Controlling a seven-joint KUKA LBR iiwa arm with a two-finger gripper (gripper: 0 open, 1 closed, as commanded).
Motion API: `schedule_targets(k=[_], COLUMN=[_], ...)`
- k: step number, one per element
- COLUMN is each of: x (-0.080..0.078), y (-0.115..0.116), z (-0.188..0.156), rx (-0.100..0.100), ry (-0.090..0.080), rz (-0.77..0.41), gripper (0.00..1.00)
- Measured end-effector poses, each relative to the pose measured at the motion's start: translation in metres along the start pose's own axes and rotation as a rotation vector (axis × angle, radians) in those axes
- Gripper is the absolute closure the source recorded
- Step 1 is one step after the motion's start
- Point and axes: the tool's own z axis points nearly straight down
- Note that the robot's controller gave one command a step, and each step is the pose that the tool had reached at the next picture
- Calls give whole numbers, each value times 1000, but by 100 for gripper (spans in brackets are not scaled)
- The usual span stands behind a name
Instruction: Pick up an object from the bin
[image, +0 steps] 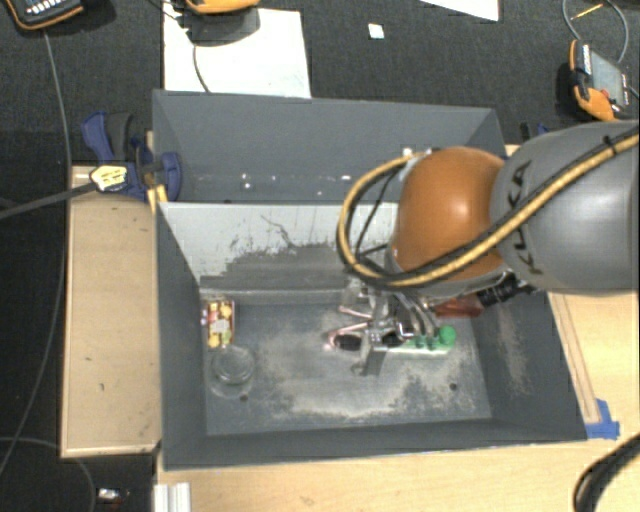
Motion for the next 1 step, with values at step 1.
schedule_targets(k=[1], x=[0], y=[0], z=[0], rx=[0], ry=[0], rz=[0], gripper=[0])
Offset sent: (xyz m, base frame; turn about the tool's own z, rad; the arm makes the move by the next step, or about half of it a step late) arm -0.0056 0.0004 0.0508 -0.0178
